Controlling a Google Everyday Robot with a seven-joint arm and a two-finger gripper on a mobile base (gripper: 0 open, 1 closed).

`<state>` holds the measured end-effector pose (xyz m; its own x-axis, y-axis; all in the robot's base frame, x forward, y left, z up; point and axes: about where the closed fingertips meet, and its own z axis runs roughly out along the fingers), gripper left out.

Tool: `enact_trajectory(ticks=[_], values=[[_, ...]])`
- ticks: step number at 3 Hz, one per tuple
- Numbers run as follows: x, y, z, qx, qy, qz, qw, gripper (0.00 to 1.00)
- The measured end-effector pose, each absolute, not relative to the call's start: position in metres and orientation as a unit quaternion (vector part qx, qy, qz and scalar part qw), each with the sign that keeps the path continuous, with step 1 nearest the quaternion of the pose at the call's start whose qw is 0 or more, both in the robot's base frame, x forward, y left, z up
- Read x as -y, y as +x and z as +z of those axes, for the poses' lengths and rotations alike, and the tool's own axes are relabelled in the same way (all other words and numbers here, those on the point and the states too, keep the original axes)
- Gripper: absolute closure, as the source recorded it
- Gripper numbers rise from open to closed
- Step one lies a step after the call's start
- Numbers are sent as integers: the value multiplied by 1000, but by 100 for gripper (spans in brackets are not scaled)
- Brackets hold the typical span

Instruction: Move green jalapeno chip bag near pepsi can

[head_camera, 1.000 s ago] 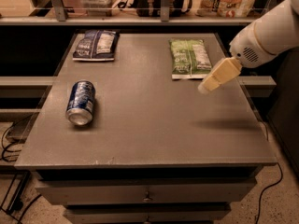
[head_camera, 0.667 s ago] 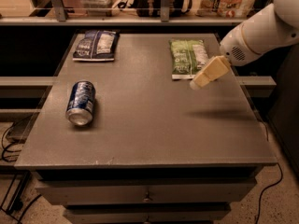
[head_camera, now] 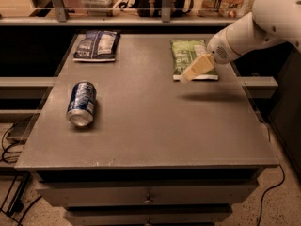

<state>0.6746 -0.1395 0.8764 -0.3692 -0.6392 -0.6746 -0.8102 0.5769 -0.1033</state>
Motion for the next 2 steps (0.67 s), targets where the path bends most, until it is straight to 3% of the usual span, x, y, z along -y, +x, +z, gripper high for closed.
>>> enact_trajectory(ticks=[1, 2], values=[[139, 703, 855, -828, -421, 140, 342, 0], [146, 720, 839, -841, -399, 147, 335, 15]])
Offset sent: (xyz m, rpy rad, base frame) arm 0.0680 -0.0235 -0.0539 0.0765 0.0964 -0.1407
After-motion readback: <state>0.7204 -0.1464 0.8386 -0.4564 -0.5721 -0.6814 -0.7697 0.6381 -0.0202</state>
